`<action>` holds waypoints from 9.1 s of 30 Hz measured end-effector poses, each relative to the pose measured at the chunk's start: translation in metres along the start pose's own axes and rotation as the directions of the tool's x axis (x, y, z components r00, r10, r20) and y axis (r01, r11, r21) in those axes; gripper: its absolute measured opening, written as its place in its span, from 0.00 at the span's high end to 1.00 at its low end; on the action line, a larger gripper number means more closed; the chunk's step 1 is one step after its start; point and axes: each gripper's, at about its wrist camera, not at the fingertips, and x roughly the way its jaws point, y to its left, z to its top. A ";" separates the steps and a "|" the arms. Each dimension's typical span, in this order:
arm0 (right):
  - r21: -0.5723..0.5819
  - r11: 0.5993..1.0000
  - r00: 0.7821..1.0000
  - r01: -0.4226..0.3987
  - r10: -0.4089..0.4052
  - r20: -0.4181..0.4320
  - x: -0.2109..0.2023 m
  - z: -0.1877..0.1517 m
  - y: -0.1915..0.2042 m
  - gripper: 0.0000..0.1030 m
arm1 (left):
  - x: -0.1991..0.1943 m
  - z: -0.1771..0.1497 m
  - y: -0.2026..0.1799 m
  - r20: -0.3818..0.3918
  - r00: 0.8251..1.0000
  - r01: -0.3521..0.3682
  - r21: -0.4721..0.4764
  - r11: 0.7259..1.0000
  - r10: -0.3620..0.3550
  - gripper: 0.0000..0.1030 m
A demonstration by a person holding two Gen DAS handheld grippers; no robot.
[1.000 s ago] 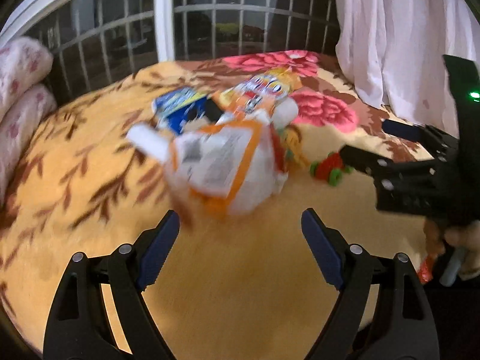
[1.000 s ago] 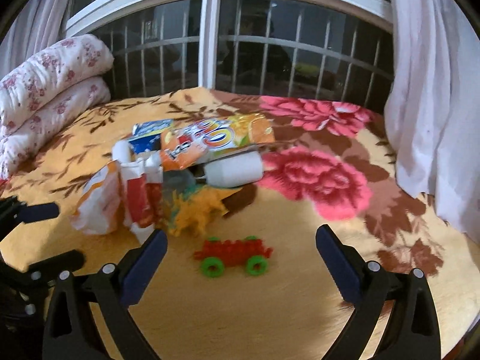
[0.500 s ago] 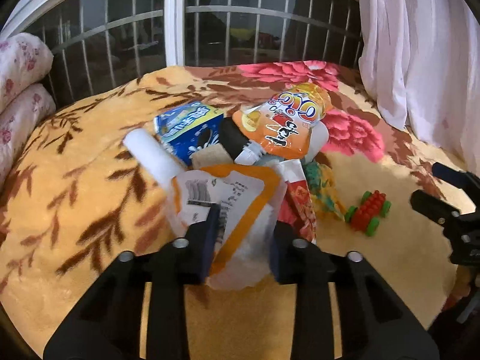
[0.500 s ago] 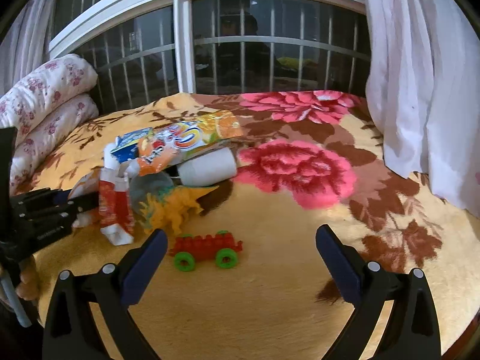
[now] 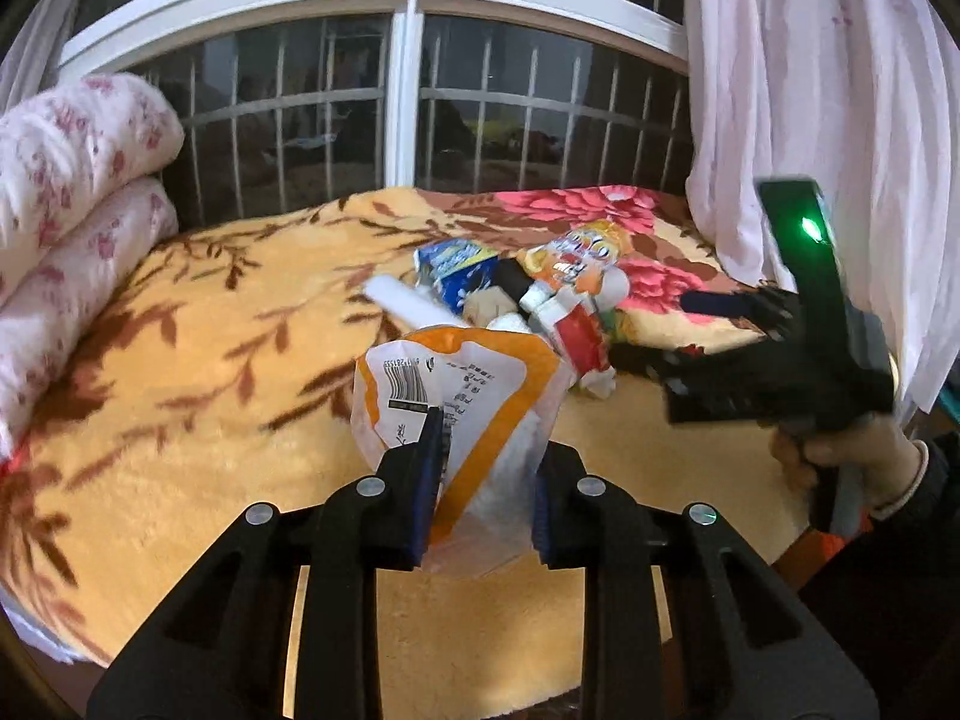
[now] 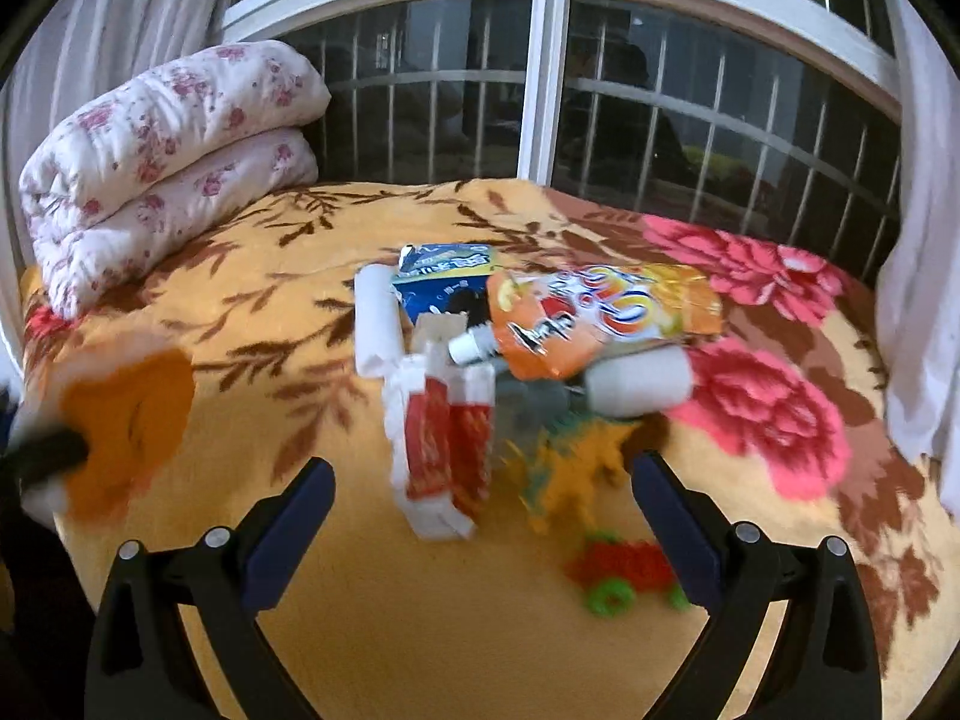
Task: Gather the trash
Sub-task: 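Grasp the orange-white barcode bag with the left tool while the right tool grasps the red-white wrapper, then carry both items to the orange bucket and open both tools to drop them, then move both tools back over the bed toward the white tissue, then grasp the white tissue with the left tool while the right tool grasps the orange Oio pouch, then carry both items over the orange bucket and open both tools to drop them, then move both tools back up over the bed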
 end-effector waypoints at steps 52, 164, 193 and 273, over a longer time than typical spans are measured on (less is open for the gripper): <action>0.337 0.915 0.861 -0.222 0.346 -0.372 -0.095 -0.220 0.026 0.74 | -0.055 -0.138 -0.081 -0.392 0.844 0.427 0.079 0.901 -0.365 0.76; 0.450 0.874 0.961 -0.186 0.258 -0.104 0.033 0.087 -0.100 0.05 | 0.096 0.005 0.023 -0.269 0.960 -0.099 -0.084 0.992 0.073 0.70; 0.640 0.752 0.943 -0.159 0.308 -0.127 0.065 0.118 -0.123 0.58 | 0.095 0.005 0.022 -0.236 0.969 -0.098 -0.084 0.992 0.075 0.70; 0.321 0.934 0.803 -0.157 0.310 -0.509 -0.080 -0.246 0.029 0.31 | 0.023 -0.174 -0.087 -0.606 0.792 0.229 0.175 0.958 -0.079 0.32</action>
